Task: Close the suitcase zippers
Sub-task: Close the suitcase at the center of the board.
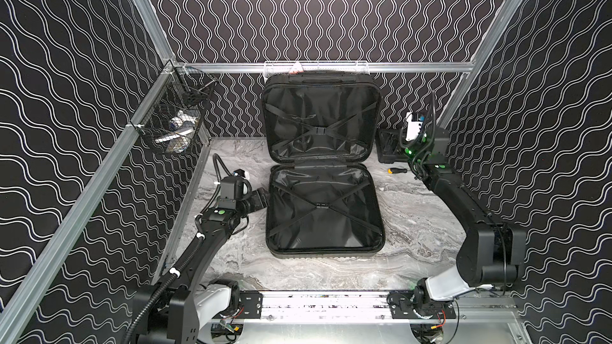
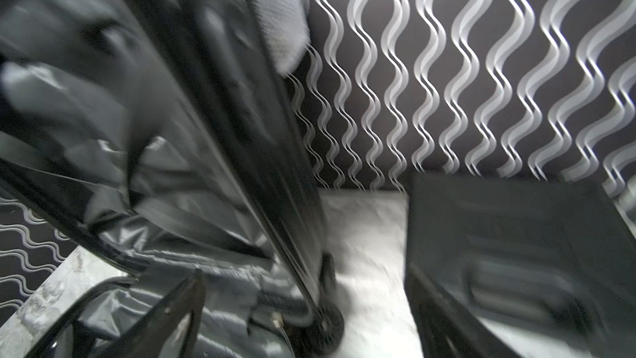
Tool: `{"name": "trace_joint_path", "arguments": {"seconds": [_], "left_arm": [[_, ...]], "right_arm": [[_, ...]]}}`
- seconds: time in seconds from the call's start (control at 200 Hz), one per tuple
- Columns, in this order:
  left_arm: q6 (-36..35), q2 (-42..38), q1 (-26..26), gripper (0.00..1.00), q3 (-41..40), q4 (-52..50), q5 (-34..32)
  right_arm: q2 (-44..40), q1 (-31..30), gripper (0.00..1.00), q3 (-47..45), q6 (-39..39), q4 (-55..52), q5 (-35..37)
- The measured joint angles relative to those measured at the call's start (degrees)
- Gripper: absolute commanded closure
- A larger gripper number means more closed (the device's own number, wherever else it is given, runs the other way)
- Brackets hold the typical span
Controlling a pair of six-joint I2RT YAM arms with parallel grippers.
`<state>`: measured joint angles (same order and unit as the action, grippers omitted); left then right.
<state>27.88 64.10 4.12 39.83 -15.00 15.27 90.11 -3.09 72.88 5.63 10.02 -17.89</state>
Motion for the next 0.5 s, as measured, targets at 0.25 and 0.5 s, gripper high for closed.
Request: {"name": "trace_joint_path", "arguments": {"seconds": [0.25, 0.5], "left_arm": [[0.9, 3.1, 3.7, 0.59, -1.8, -3.0, 3.4], [0.8, 6.2, 3.7, 0.78, -1.1, -3.0, 1.3]], "right_arm": [[6.6, -3.2, 0.43, 11.2, -3.4, -3.3, 1.4], [12.3, -3.9, 0.62, 19.3, -5.5, -7.7, 3.2]]}}
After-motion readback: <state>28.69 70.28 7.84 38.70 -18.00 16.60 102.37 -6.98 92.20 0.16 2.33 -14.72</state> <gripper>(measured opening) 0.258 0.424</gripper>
